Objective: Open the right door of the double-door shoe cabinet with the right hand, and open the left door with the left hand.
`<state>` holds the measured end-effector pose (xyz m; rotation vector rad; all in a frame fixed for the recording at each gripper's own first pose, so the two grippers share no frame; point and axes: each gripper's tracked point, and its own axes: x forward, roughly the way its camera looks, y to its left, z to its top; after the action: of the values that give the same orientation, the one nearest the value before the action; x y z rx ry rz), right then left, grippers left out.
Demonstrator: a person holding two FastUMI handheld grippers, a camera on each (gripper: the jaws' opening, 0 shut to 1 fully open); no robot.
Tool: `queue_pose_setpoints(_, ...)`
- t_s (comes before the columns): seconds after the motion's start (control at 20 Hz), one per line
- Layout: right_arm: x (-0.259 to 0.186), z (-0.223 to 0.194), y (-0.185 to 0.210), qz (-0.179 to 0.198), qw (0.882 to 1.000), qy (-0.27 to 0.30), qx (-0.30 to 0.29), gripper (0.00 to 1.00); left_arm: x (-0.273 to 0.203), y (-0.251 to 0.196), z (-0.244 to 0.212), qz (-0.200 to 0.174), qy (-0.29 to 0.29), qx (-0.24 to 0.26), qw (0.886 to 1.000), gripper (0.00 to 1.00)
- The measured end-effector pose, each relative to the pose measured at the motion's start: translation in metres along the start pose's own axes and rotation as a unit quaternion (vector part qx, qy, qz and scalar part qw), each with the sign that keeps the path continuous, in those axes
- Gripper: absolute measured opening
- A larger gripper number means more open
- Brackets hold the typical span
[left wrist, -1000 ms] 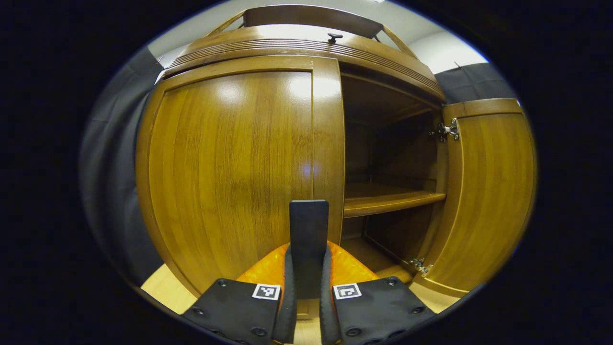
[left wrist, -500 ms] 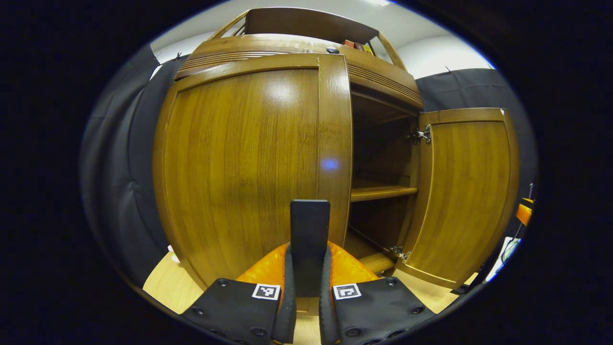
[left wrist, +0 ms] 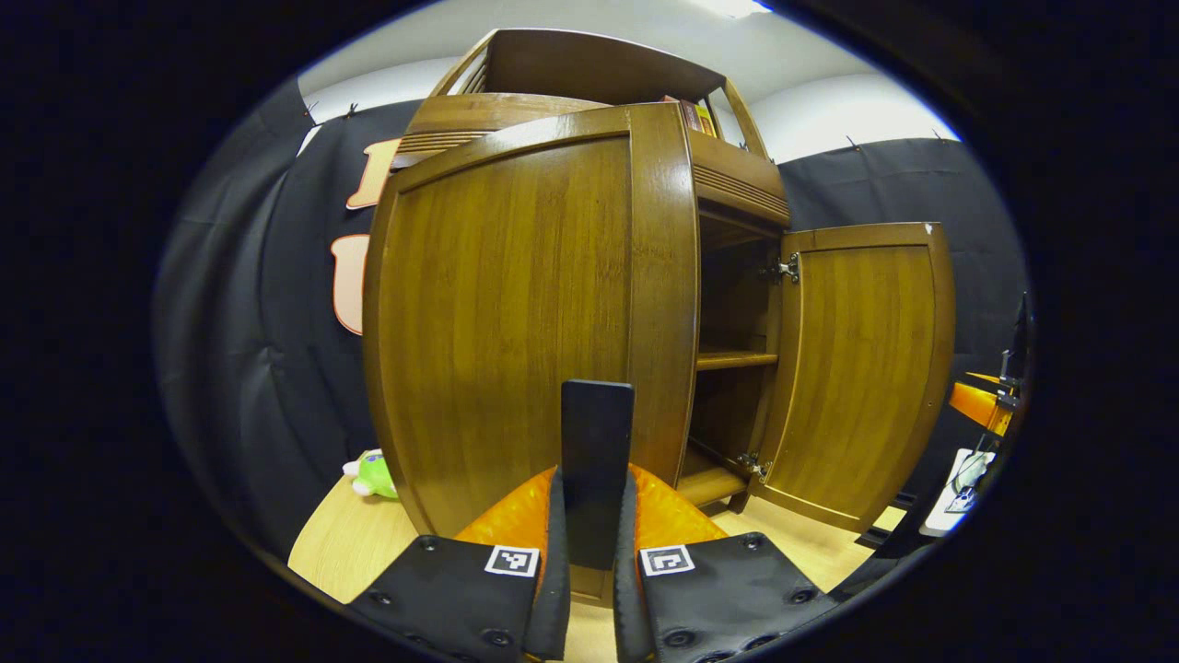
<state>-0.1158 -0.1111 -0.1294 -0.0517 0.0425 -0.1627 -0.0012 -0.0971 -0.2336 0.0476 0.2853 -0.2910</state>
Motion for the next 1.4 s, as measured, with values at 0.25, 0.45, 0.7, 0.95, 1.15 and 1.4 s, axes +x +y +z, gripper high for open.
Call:
queue_pose_setpoints(0.25, 0.006, -0.005, 0.028, 0.027, 1.0, 0.006, -0.002, 0.87, -0.033, 0.018, 0.003, 0.012, -0.001, 0.005, 1.0, 0.25)
queue_pose_setpoints(0.45, 0.009, -0.007, 0.047, 0.044, 0.999, 0.01, -0.002, 0.92, -0.052, 0.036, 0.002, 0.02, -0.003, 0.003, 1.0, 0.26)
queue_pose_setpoints(0.7, 0.011, -0.004, 0.068, 0.061, 0.998, 0.008, -0.005, 0.92, -0.068, 0.056, 0.004, 0.026, -0.003, 0.0, 1.0, 0.25)
queue_pose_setpoints(0.95, 0.011, -0.007, 0.086, 0.074, 0.997, 0.009, -0.008, 0.92, -0.083, 0.074, 0.006, 0.039, -0.003, -0.002, 0.999, 0.25)
queue_pose_setpoints(1.15, 0.012, -0.008, 0.101, 0.086, 0.996, 0.01, -0.004, 0.92, -0.093, 0.09, 0.005, 0.056, -0.006, 0.004, 0.998, 0.25)
queue_pose_setpoints(1.4, 0.012, -0.007, 0.119, 0.102, 0.995, 0.01, -0.006, 0.92, -0.104, 0.111, 0.008, 0.071, -0.013, 0.001, 0.997, 0.19)
